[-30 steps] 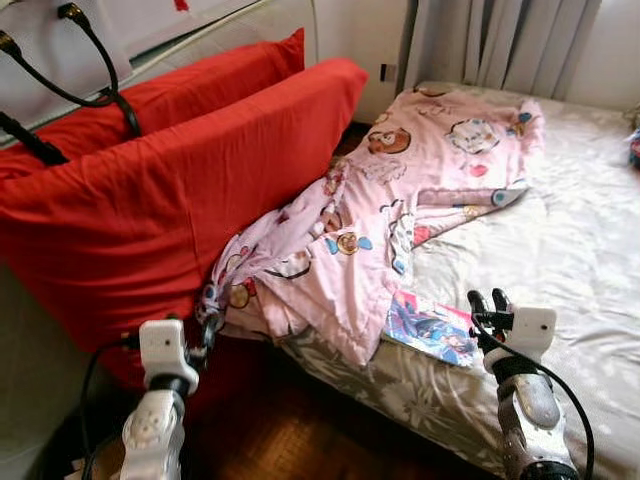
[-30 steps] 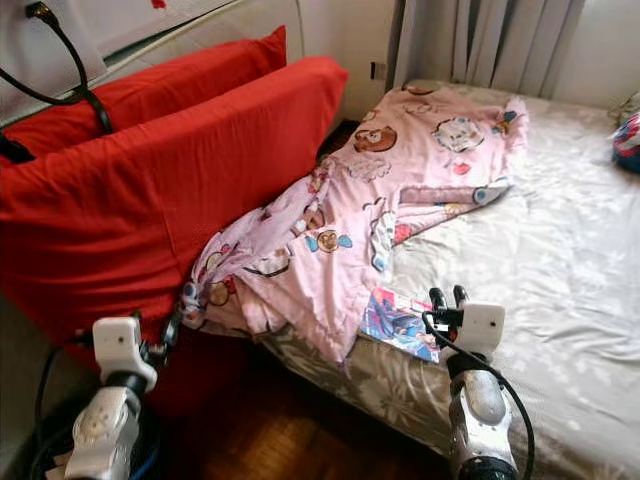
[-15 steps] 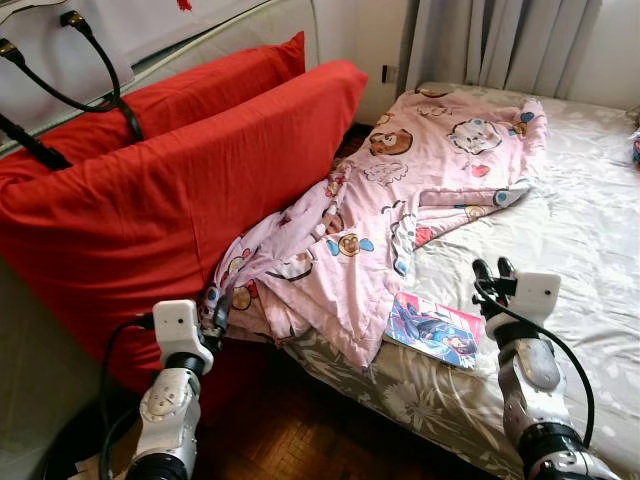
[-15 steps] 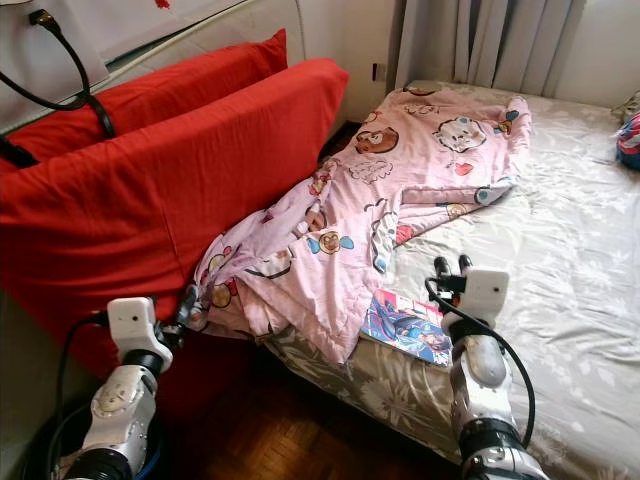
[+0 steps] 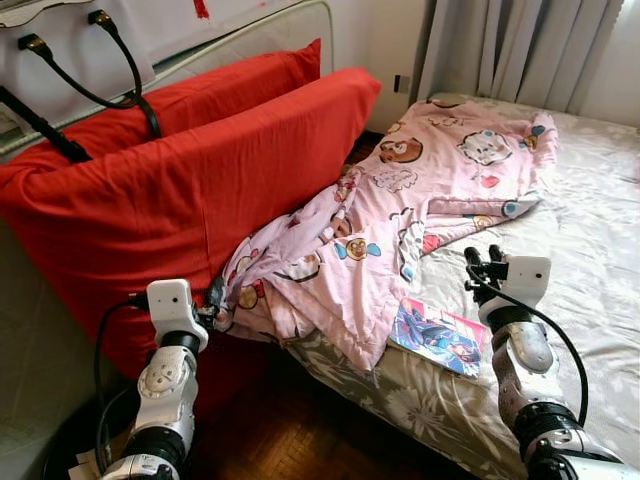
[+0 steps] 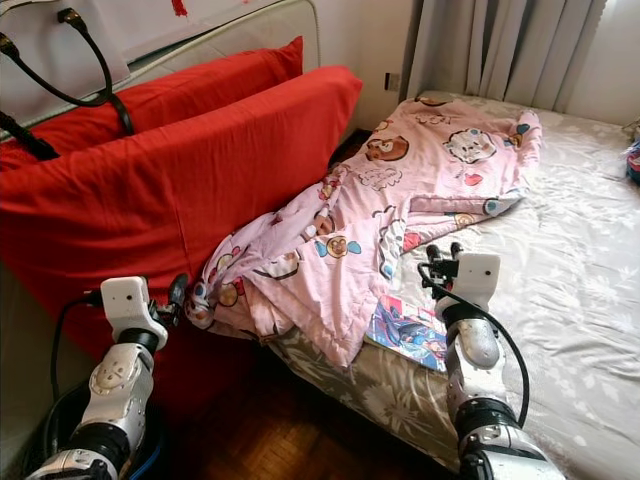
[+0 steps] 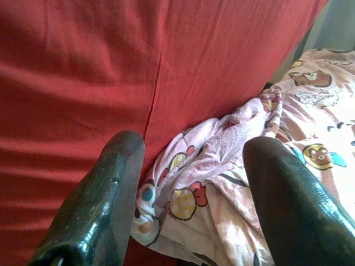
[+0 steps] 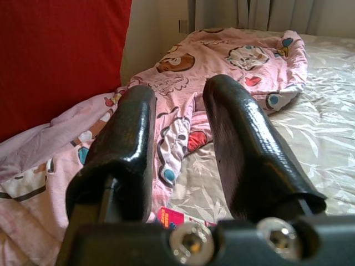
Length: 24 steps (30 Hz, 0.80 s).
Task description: Clean up the room
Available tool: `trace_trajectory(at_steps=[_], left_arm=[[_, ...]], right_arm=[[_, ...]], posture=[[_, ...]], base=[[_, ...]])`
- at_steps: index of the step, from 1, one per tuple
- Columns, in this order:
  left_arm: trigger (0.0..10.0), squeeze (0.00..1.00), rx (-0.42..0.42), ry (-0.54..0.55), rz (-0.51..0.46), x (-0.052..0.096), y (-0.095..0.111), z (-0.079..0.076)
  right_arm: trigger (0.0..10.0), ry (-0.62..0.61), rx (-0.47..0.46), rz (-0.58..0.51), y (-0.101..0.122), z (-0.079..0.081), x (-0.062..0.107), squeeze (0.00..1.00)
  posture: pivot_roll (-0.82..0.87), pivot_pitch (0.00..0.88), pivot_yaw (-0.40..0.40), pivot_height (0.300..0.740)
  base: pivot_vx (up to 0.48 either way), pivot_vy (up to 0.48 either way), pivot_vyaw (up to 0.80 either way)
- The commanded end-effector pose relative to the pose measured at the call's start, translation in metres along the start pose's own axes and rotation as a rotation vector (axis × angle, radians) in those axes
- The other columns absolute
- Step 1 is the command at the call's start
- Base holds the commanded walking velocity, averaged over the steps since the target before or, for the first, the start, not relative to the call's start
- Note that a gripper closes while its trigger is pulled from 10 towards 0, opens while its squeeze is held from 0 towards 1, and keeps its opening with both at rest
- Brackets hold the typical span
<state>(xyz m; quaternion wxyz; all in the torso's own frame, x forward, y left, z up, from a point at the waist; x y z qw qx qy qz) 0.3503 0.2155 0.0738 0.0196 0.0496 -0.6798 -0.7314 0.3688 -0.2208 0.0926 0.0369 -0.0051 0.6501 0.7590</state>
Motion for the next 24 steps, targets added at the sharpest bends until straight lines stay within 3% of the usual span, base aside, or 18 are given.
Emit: trace_trajectory(at_steps=[1, 9, 24], left_arm=[[10.0, 0.00, 0.001, 0.004, 0.000, -0.003, 0.002, 0.003], [10.0, 0.00, -0.005, -0.045, -0.008, -0.003, 0.003, -0.002], [10.0, 0.00, 0.002, -0.065, -0.005, -0.005, 0.003, -0.011]], right_arm=[[10.0, -0.009, -0.010, 0.002, 0.002, -0.001, -0.002, 0.00], [10.0, -0.036, -0.003, 0.004, 0.005, -0.013, -0.003, 0.00], [10.0, -0.035, -0.013, 0.006, 0.002, -0.008, -0.002, 0.00]], posture=[[-0.07, 0.000, 0.053, 0.740], [-0.06, 0.000, 0.036, 0.740], [-0.05, 0.000, 0.055, 0.740]], base=[[0.000, 0.000, 0.00], [0.000, 0.000, 0.00], [0.000, 0.000, 0.00]])
Point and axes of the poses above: a point about 5 cm out from each wrist's last joint towards the gripper, its own x axis pointing back from the gripper into the wrist, its own y axis along the axis of the wrist's last joint, z = x × y, the point moved 3 cm from there along -x, pointing out of the wrist towards the gripper, and after that the axes turned 6 degrees about -x, right-handed, at the moved point
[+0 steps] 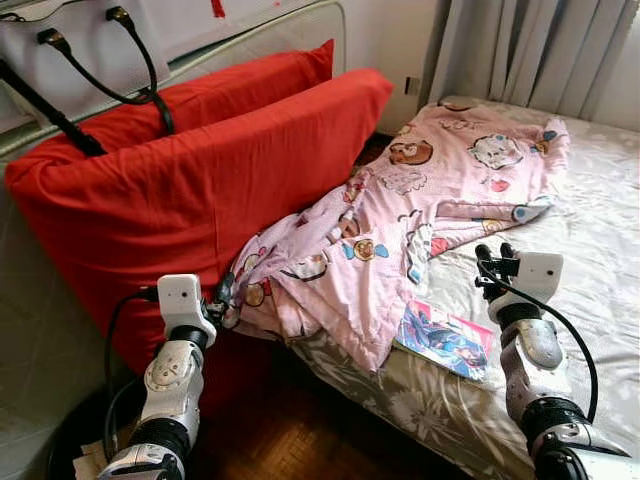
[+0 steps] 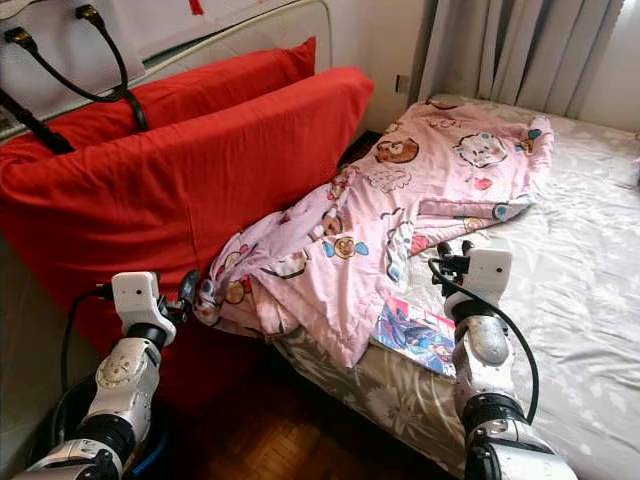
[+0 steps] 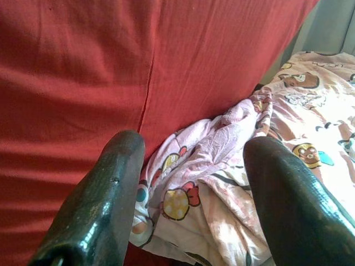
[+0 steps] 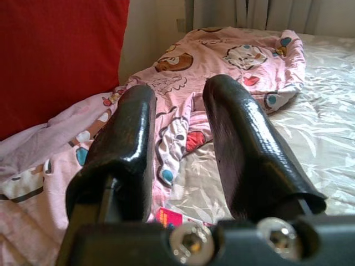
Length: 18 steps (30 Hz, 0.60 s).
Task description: Clean up the room
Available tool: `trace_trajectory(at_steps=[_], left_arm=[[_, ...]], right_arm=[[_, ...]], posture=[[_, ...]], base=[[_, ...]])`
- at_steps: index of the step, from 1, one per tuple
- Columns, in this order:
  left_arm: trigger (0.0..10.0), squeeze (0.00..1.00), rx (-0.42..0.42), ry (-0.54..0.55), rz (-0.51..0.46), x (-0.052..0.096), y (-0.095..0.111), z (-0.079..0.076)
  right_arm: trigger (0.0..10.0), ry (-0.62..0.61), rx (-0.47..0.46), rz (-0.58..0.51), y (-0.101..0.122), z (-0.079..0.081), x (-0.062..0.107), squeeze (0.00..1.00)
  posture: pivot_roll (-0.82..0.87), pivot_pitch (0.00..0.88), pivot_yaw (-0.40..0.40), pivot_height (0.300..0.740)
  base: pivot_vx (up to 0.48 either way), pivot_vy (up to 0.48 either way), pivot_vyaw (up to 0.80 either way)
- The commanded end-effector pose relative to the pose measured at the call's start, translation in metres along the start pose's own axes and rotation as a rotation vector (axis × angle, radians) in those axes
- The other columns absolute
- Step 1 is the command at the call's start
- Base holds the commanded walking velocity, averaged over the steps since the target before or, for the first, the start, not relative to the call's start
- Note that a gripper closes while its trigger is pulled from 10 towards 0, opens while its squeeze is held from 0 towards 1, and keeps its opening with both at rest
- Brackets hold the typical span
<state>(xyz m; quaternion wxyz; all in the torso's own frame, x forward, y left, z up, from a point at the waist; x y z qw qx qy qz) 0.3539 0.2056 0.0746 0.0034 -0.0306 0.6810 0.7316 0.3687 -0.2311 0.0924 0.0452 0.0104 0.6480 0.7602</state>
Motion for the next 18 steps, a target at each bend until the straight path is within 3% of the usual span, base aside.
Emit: trace_trajectory(at_steps=[1, 5, 8, 18], left_arm=[[10.0, 0.00, 0.000, -0.006, 0.005, -0.002, 0.001, -0.001], [10.0, 0.00, -0.047, 0.028, -0.003, -0.004, 0.004, 0.006], [10.0, 0.00, -0.008, 0.077, 0.005, -0.001, 0.000, 0.009], [10.0, 0.00, -0.018, 0.042, 0.008, -0.001, -0.001, 0.002]], right_arm=[[10.0, 0.001, -0.010, -0.002, 0.000, 0.003, -0.002, 0.00], [10.0, 0.030, 0.026, -0.009, 0.000, 0.011, -0.002, 0.00], [10.0, 0.029, 0.011, -0.026, 0.002, 0.015, -0.002, 0.00], [10.0, 0.010, -0.016, -0.056, 0.003, 0.018, 0.000, 0.00]], posture=[[-0.05, 0.000, 0.057, 0.740], [-0.05, 0.000, 0.059, 0.740], [-0.05, 0.000, 0.052, 0.740], [-0.06, 0.000, 0.050, 0.740]], base=[[0.000, 0.000, 0.00], [0.000, 0.000, 0.00], [0.000, 0.000, 0.00], [0.000, 0.000, 0.00]])
Point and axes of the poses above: a point about 5 cm out from each wrist's last joint towards the gripper, its own x axis pointing back from the gripper into the wrist, its own y axis along the axis of the wrist's last joint, z = x × y, the point moved 3 cm from there along -x, pointing out of the wrist towards the gripper, and after that the axes turned 6 degrees about -x, right-handed, at the moved point
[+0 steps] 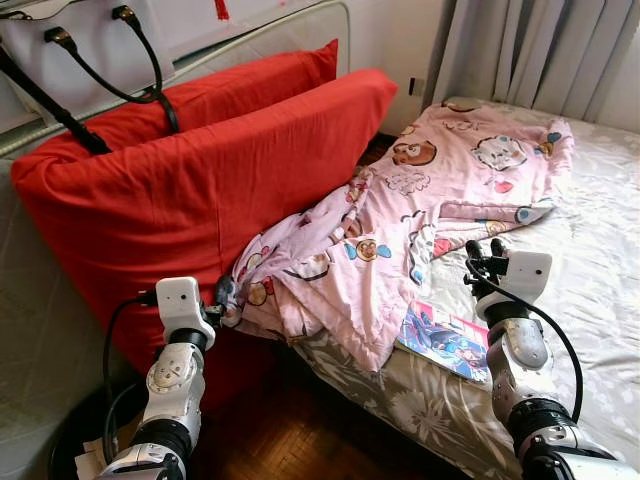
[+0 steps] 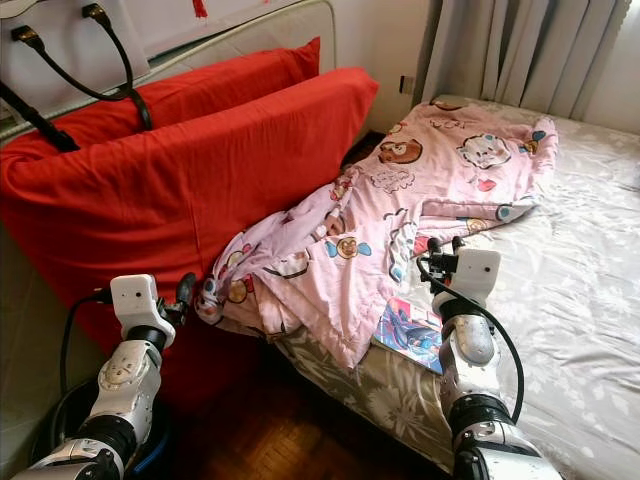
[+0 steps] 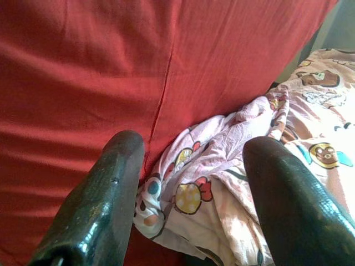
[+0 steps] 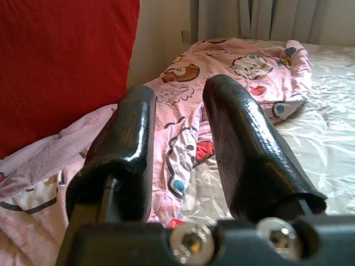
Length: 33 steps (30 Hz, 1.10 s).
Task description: Clean up the room
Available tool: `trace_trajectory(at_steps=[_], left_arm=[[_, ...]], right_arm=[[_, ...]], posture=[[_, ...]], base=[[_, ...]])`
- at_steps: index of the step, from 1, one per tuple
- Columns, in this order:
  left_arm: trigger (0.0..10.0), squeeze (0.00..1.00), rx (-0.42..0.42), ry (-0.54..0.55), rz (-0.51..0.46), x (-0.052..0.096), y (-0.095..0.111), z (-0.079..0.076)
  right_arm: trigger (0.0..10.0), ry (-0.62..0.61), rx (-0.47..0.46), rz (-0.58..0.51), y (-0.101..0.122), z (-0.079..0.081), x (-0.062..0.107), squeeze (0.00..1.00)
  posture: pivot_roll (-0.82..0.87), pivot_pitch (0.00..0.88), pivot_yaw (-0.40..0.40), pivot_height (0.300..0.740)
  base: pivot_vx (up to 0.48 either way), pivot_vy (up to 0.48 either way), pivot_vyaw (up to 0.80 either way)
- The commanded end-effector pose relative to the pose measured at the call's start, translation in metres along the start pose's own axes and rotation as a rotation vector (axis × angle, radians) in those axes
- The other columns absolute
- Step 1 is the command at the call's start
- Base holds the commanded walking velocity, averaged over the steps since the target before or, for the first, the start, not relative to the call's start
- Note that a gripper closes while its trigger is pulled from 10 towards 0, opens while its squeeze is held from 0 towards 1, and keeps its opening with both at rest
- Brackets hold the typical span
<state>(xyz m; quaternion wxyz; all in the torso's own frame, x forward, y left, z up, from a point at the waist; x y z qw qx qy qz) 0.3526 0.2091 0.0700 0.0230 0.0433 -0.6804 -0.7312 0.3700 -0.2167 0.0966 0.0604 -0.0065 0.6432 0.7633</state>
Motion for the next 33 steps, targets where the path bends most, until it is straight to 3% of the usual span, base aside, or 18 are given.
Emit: trace_trajectory(at_steps=[1, 11, 18, 21, 33], left_arm=[[10.0, 0.00, -0.017, -0.011, -0.014, -0.0022, 0.0037, -0.0011], [10.0, 0.00, -0.002, -0.016, -0.017, -0.0015, 0.0030, -0.0041], [10.0, 0.00, -0.006, -0.019, -0.019, -0.0026, 0.0043, -0.0045], [10.0, 0.00, -0.008, -0.021, -0.019, -0.0035, 0.0051, -0.0049], [10.0, 0.00, -0.009, -0.024, -0.022, -0.0051, 0.0070, -0.0046]], right_arm=[[10.0, 0.007, -0.005, -0.012, 0.0010, 0.0035, -0.0001, 0.00], [10.0, -0.035, 0.009, 0.026, -0.0036, -0.0048, 0.0013, 0.00], [10.0, -0.029, 0.023, 0.038, -0.0056, -0.0033, 0.0014, 0.00], [10.0, -0.019, 0.019, 0.002, -0.0016, -0.0019, 0.0022, 0.00], [10.0, -0.033, 0.027, 0.048, -0.0080, -0.0022, 0.0020, 0.00]], posture=[[-0.07, 0.000, 0.051, 0.740], [-0.07, 0.000, 0.053, 0.740], [-0.07, 0.000, 0.052, 0.690], [-0.07, 0.000, 0.054, 0.690], [-0.06, 0.000, 0.057, 0.690]], base=[[0.000, 0.000, 0.00], [0.000, 0.000, 0.00], [0.000, 0.000, 0.00], [0.000, 0.000, 0.00], [0.000, 0.000, 0.00]])
Point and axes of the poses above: a point about 5 cm out from each wrist's last joint towards the gripper, its own x axis pointing back from the gripper into the wrist, its own y axis along the axis of the wrist's last joint, z = x × y, the point moved 3 cm from there along -x, pointing out of the wrist towards the gripper, and after that the axes turned 6 degrees about -x, right-handed, at the moved point
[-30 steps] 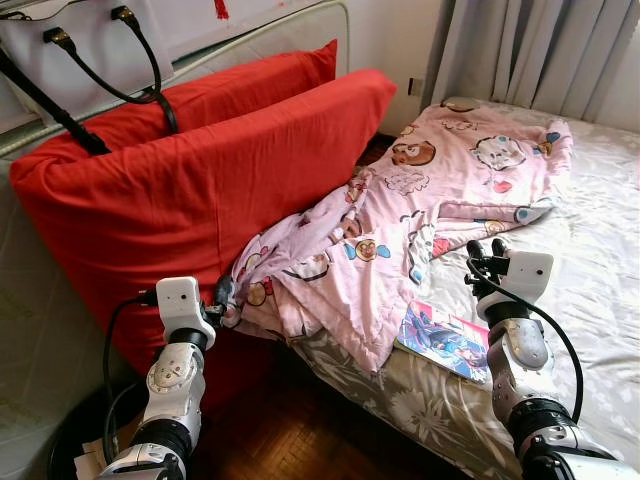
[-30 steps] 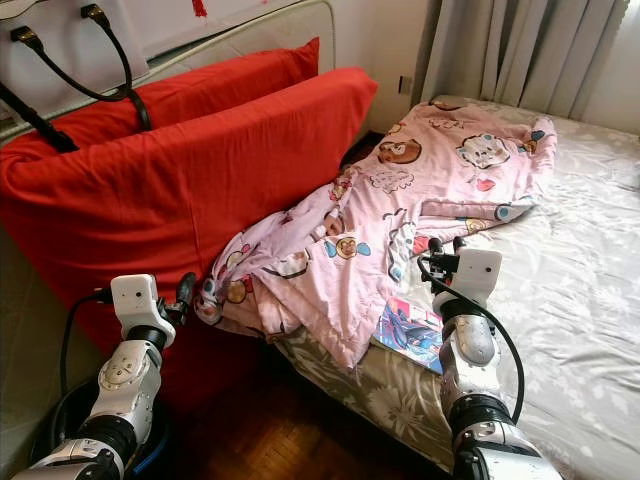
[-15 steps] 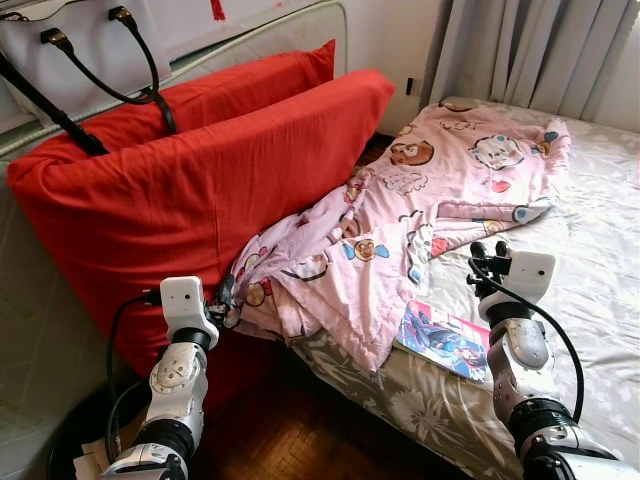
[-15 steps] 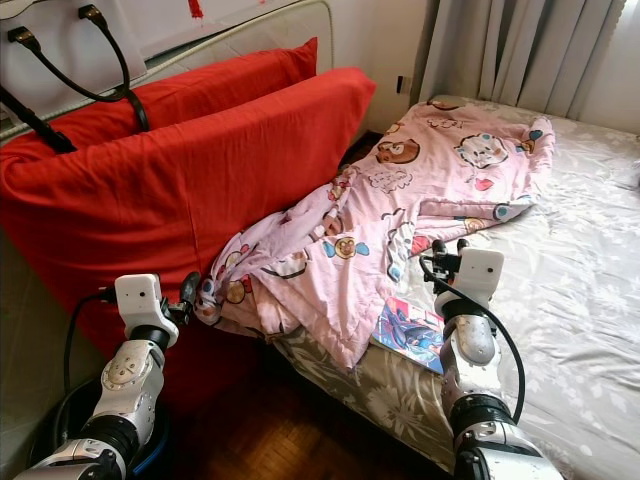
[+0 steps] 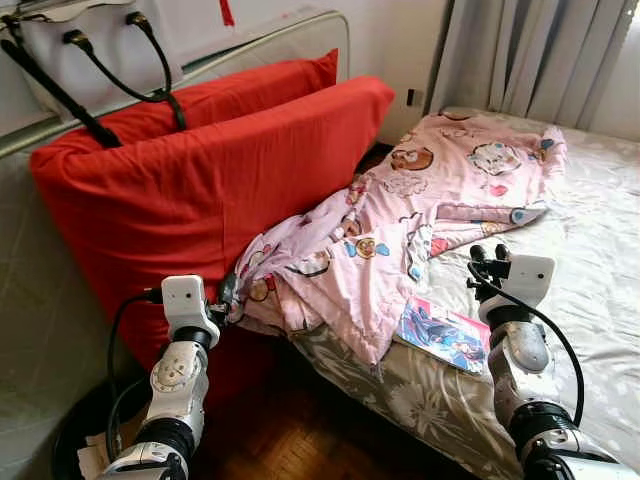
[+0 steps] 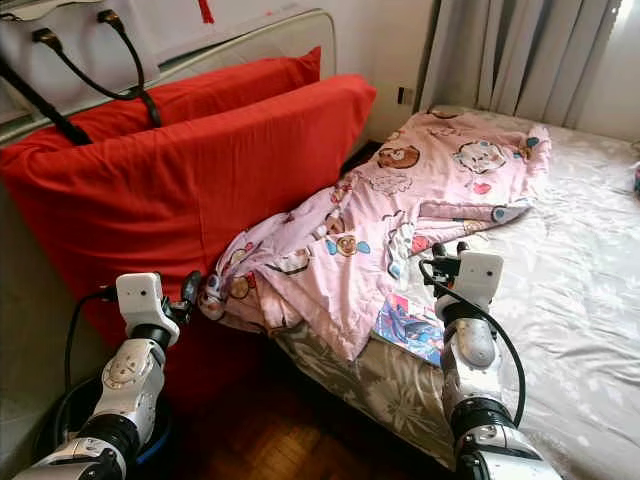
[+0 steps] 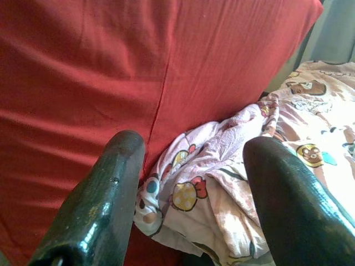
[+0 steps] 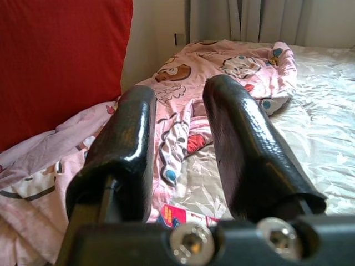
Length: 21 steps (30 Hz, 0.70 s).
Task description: Clean up the room
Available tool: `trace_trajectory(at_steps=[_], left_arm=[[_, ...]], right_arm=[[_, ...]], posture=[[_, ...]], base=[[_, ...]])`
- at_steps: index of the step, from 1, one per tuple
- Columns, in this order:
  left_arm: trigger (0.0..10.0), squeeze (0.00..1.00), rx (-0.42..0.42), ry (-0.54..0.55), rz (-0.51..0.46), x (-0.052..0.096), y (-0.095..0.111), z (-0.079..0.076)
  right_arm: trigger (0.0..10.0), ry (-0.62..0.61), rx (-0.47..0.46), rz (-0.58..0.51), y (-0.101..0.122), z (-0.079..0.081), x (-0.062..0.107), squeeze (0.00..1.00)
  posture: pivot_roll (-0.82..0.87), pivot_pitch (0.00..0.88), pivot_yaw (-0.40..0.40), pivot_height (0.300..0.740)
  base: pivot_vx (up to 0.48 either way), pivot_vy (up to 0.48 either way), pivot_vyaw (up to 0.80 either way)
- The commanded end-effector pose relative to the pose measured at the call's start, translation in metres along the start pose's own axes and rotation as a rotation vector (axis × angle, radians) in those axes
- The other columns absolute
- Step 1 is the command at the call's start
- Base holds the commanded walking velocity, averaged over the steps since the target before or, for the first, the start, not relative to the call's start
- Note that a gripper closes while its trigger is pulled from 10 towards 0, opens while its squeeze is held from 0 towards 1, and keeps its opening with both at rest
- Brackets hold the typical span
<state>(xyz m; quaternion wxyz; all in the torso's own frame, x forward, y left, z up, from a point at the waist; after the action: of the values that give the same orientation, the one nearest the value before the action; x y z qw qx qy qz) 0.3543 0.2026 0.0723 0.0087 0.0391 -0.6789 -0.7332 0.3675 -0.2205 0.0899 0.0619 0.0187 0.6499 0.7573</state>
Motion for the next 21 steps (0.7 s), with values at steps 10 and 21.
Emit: trace_trajectory(at_steps=[10, 21], left_arm=[[10.0, 0.00, 0.013, -0.009, 0.004, -0.004, 0.003, -0.001], [10.0, 0.00, 0.024, -0.017, 0.019, -0.003, 0.000, -0.002]], right_arm=[[10.0, 0.007, 0.000, 0.008, -0.003, 0.002, 0.001, 0.00], [10.0, -0.024, 0.002, 0.081, -0.015, 0.000, 0.003, 0.00]], posture=[[-0.06, 0.000, 0.053, 0.681], [-0.06, 0.000, 0.053, 0.681]], base=[[0.000, 0.000, 0.00], [0.000, 0.000, 0.00]])
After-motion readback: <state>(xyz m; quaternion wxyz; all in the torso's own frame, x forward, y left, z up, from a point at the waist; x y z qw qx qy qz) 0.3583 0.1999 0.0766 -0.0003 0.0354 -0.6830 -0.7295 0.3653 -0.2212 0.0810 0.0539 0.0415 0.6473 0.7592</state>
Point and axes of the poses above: a point about 5 cm out from each wrist's last joint towards the gripper, its own x axis pointing back from the gripper into the wrist, its own y axis along the axis of the wrist's last joint, z = x × y, the point moved 3 cm from there along -x, pointing out of the wrist towards the gripper, and after that the axes turned 6 degrees about -x, right-handed, at the moved point
